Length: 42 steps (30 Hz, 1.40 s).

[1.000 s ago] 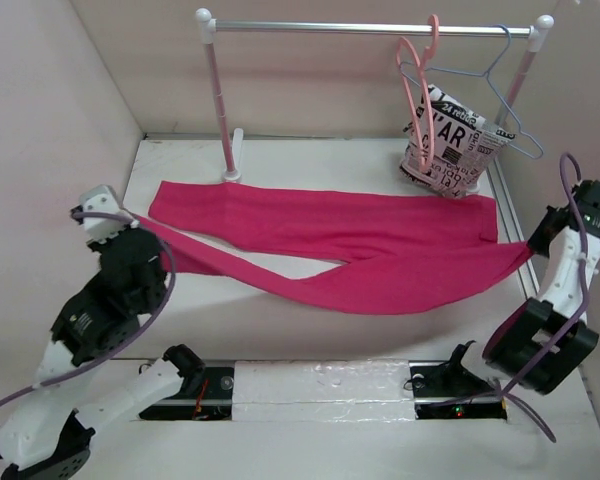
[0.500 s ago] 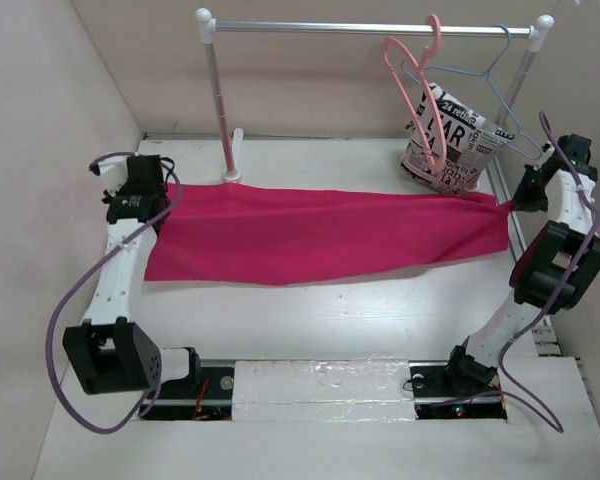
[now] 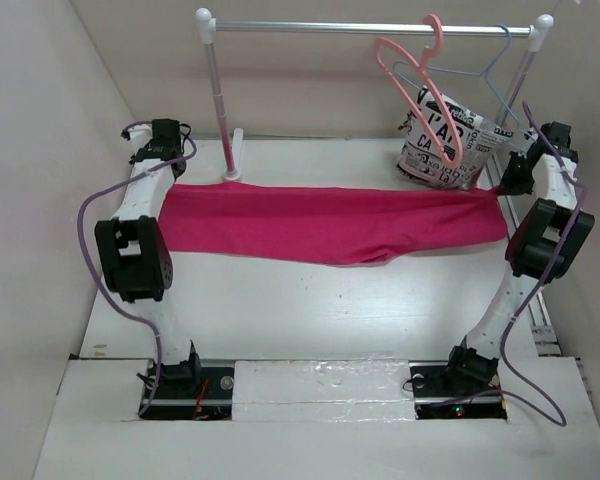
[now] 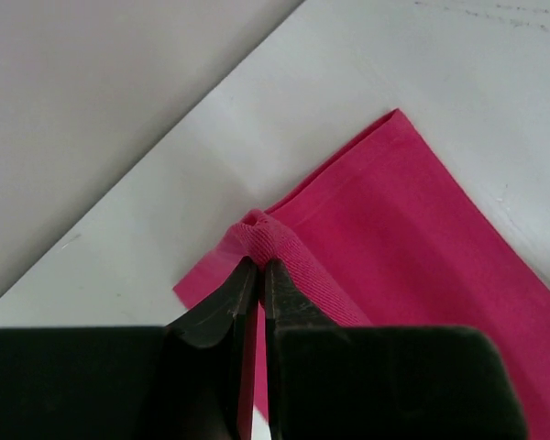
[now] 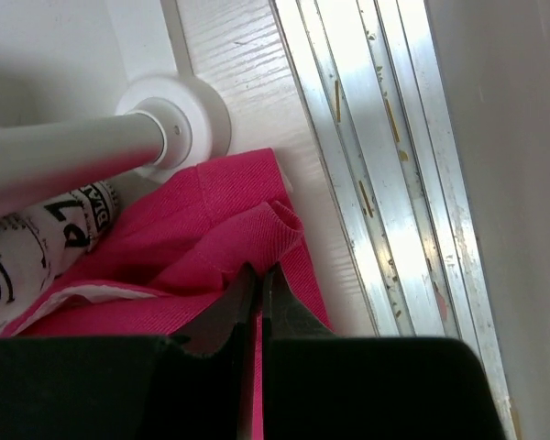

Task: Place the trousers on the hanger
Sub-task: Fold the trousers at the center of the board.

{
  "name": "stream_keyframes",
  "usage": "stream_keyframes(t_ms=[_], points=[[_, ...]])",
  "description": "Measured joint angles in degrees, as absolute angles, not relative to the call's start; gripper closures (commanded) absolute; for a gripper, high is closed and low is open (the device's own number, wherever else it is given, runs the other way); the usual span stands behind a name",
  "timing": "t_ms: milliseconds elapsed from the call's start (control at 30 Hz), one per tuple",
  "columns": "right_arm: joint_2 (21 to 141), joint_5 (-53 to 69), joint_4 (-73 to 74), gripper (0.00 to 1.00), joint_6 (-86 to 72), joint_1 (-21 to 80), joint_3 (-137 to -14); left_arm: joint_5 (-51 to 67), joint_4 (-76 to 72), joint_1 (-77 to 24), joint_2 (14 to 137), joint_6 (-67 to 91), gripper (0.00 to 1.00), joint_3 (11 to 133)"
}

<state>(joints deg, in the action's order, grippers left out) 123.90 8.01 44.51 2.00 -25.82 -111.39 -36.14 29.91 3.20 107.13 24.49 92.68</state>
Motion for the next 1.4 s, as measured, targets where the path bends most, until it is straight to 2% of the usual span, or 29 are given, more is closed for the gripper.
stream_keyframes(t_ms=[67,100,133,167,200,267,400,500,533,567,600,633,667,800,833,867,967,1100,1300,1400], points=[[125.08,8.32,44.58,0.92,1.93,-25.82,-112.44,-36.03,30.17,3.2,111.61,24.43,1.0,96.14],[125.54,8.67,44.58,0.74,1.74,-25.82,-113.03,-35.99,30.28,3.2,113.69,24.43,0.94,97.95],[125.97,9.02,44.53,0.64,1.61,-25.8,-113.62,-36.01,30.39,3.11,115.68,24.4,0.83,99.63],[126.19,9.28,44.14,0.55,1.45,-25.78,-114.02,-36.14,30.72,3.09,117.16,24.16,0.56,101.08],[126.28,9.63,43.48,0.47,1.41,-25.78,-114.3,-36.36,31.09,3.05,118.58,24.08,0.43,102.5],[126.28,10.44,42.63,0.41,1.28,-25.8,-114.39,-36.25,31.2,3.09,119.55,24.05,0.22,103.24],[122.45,13.13,37.85,0.35,1.04,-25.87,-107.59,-34.13,30.11,4.03,116.18,24.29,0.22,100.05],[113.91,14.66,33.93,0.4,0.01,-25.76,-95.48,-31.16,28.34,5.1,108.09,25.21,0.24,91.59],[110.43,15.09,32.82,0.44,-0.49,-25.63,-91.29,-29.87,28.03,5.41,104.42,25.96,0.25,87.85],[106.63,15.31,31.03,0.64,-0.99,-25.43,-86.96,-28.29,27.35,5.74,100.64,26.63,0.26,83.96],[102.67,15.38,29.34,0.91,-1.34,-25.04,-82.61,-25.28,26.44,5.96,97.71,28.05,0.26,80.82],[99.13,15.59,29.12,0.91,-1.91,-24.56,-79.5,-25.17,26.46,6.13,93.82,28.08,0.26,76.79],[95.81,15.49,28.12,1.0,-2.09,-23.7,-76.84,-23.62,25.54,6.15,91.46,28.6,0.26,74.0],[85.01,16.49,23.7,1.0,-2.81,-19.77,-65.65,-16.71,23.49,6.15,86.67,30.76,0.24,64.18],[82.98,17.02,22.57,0.95,-2.81,-18.79,-62.63,-14.85,23.2,6.13,86.63,31.33,0.24,62.26],[81.19,17.78,21.98,0.72,-2.79,-18.11,-59.77,-12.99,22.85,6.13,86.65,31.99,0.23,60.29],[77.71,20.29,20.12,0.42,-2.57,-17.21,-51.33,-8.23,22.52,6.57,87.57,33.58,0.2,56.16],[79.64,24.27,17.89,0.37,-2.55,-16.16,-44.49,-4.56,21.06,7.92,90.41,35.0,0.18,54.72],[84.95,27.09,11.6,0.3,-5.91,-11.16,-42.11,-3.11,17.43,8.49,94.54,36.6,0.17,55.33],[87.22,27.31,6.0,0.32,-8.58,-10.94,-42.11,-3.01,15.81,8.49,96.75,37.63,0.23,57.39]])
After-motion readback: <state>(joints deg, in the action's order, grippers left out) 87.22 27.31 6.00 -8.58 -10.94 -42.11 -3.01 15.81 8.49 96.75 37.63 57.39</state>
